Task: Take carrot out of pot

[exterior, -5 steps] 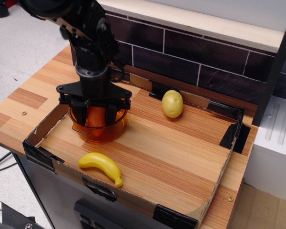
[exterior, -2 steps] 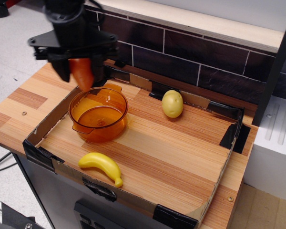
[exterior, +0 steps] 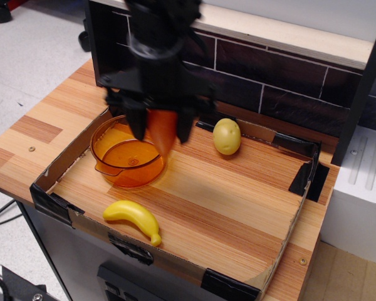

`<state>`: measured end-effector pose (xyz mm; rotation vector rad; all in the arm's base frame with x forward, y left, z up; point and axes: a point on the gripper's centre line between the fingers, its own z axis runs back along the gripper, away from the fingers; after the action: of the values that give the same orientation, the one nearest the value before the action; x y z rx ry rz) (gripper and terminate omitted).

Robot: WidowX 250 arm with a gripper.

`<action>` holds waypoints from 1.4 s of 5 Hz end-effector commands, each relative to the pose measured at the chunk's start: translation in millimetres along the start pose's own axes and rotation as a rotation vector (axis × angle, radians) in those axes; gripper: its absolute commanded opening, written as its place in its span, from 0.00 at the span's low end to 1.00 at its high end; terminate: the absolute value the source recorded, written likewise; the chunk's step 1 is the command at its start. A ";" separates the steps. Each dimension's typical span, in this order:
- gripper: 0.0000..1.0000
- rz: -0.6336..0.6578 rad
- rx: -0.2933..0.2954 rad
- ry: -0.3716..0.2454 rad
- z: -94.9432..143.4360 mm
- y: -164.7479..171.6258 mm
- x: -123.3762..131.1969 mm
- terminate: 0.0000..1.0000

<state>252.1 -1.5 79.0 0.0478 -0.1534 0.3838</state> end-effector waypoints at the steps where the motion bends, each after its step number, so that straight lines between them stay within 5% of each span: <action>1: 0.00 -0.091 -0.015 0.053 -25.7 -30.4 -33.9 0.00; 3: 0.00 -0.170 0.027 0.075 -63.7 -37.7 -60.7 0.00; 5: 0.00 -0.187 0.019 0.080 -62.3 -41.7 -69.7 0.00; 6: 1.00 -0.167 0.019 0.079 -54.0 -39.2 -68.7 0.00; 7: 1.00 -0.119 0.021 0.083 -45.2 -38.4 -60.8 0.00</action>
<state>214.1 -56.2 12.7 0.0824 -0.0159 0.2576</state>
